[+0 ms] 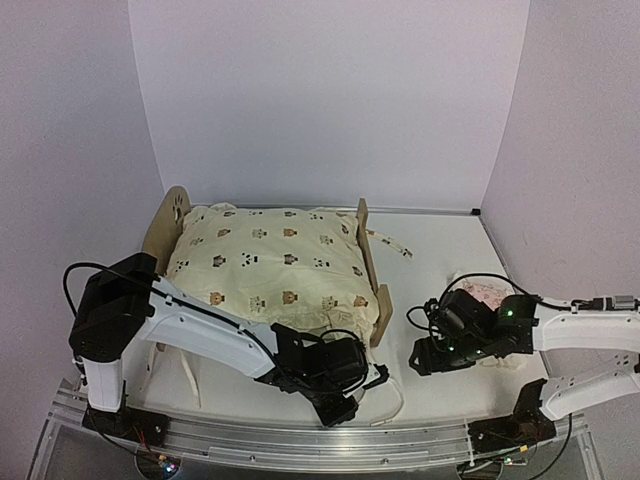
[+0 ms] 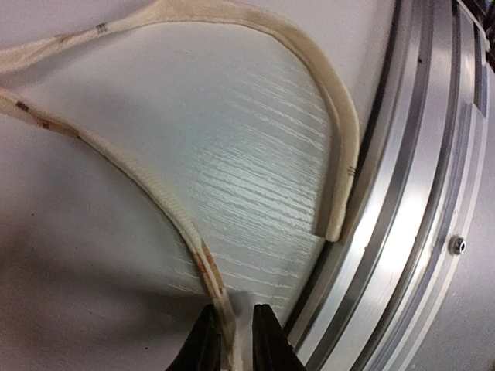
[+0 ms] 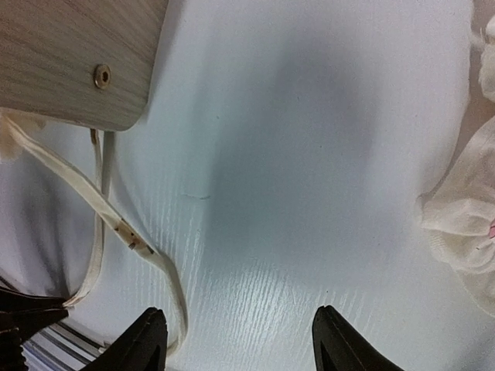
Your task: Set up the pet bed
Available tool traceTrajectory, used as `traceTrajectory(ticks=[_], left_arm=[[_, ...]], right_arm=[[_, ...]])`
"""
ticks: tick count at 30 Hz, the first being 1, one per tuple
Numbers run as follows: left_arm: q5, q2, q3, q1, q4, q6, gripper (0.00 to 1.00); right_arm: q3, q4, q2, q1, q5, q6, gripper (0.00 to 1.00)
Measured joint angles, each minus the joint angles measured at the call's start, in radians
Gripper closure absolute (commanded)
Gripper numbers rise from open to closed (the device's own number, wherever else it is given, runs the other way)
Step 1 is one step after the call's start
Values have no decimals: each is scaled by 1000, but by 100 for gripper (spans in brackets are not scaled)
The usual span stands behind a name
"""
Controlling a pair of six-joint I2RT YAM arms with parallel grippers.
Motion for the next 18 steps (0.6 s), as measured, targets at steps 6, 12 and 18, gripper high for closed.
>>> traceTrajectory(ticks=[6,12,18], left_arm=[[-14,9,7,0,7,-5,100],[2,-16,7,0,-21,-12,100],[41,-73,26,0,-21,-22,100]], right_arm=[[-56,60,25,0,-60,17,61],[-108,142,93,17,-123,37,77],[-129,253,155,57,-166,55,82]])
